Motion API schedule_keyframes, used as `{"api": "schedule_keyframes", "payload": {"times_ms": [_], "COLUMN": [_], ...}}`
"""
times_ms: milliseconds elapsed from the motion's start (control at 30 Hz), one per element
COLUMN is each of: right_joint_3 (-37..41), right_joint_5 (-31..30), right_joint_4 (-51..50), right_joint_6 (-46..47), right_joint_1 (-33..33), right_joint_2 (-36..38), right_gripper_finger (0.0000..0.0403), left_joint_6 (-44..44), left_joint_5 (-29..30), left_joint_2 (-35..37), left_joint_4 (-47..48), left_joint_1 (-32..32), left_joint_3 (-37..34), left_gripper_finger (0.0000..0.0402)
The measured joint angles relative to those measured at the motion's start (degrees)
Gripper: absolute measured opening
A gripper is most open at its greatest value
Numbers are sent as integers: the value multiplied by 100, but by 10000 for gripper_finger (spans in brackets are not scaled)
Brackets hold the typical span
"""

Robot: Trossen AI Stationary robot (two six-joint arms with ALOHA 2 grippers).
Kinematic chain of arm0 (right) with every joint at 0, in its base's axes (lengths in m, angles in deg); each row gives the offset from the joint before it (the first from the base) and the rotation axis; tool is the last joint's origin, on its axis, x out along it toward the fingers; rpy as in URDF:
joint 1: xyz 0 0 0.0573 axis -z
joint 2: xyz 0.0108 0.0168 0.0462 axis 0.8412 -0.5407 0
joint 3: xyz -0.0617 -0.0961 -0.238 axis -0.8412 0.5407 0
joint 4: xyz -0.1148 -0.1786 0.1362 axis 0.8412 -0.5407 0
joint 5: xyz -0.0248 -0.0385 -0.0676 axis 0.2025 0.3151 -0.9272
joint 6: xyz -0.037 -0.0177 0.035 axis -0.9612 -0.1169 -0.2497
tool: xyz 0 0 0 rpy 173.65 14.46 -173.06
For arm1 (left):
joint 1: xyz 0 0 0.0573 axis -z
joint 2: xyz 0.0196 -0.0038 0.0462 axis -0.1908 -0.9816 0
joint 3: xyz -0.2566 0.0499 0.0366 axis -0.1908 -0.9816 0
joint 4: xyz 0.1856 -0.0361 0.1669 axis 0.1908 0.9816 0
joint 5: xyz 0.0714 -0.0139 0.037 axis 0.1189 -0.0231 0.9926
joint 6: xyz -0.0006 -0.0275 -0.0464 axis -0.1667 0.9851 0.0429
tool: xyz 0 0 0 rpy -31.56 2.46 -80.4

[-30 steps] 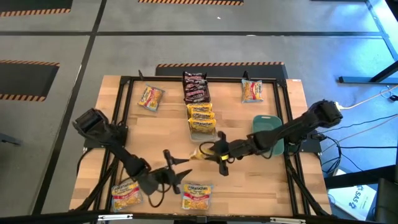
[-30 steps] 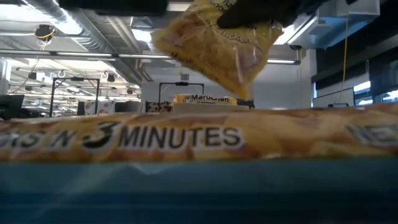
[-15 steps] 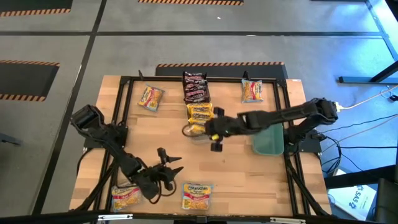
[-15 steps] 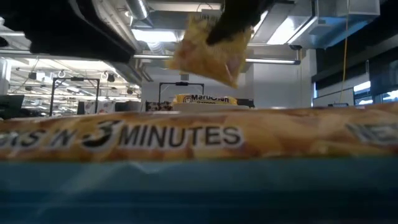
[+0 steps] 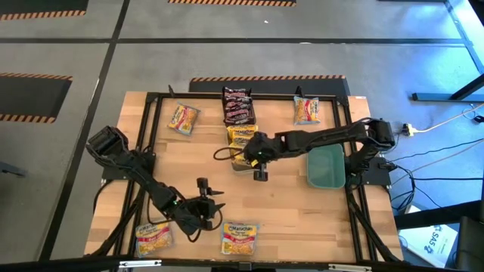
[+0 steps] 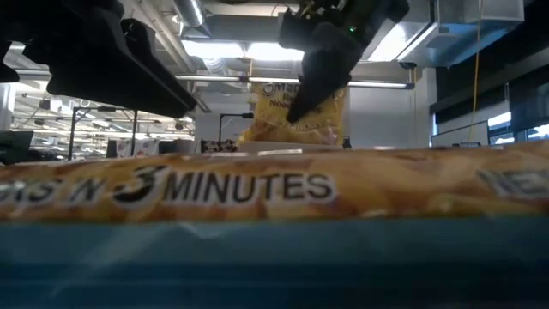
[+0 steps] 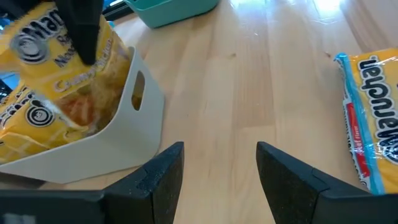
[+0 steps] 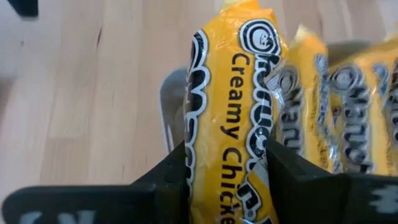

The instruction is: Sort Maruchan noodles

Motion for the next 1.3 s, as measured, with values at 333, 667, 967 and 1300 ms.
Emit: {"api": "schedule_keyframes", "payload": {"times_ms": [333, 667, 967, 1300], "right_joint_3": [4, 0, -89, -662], "right_joint_5": [190, 129, 126, -722], "right_joint_4": [-52, 188, -25, -845], "right_joint_6": [71, 77, 216, 284], "right_joint_1": [-2, -4, -7, -789], "right_joint_2": [-233, -650, -659, 82], "right_gripper_finger": [110, 126, 245, 256], "left_joint_6": [2, 4, 4, 8], "left_joint_5": [-11, -116, -135, -138], "left_joint_2": [0, -4, -4, -4], "left_joint_4": [-18, -4, -26, -130], "left_joint_1": [2, 0, 0, 0], "left_joint_3": [0, 0, 2, 2], "left_gripper_finger": [195, 195, 195, 195]}}
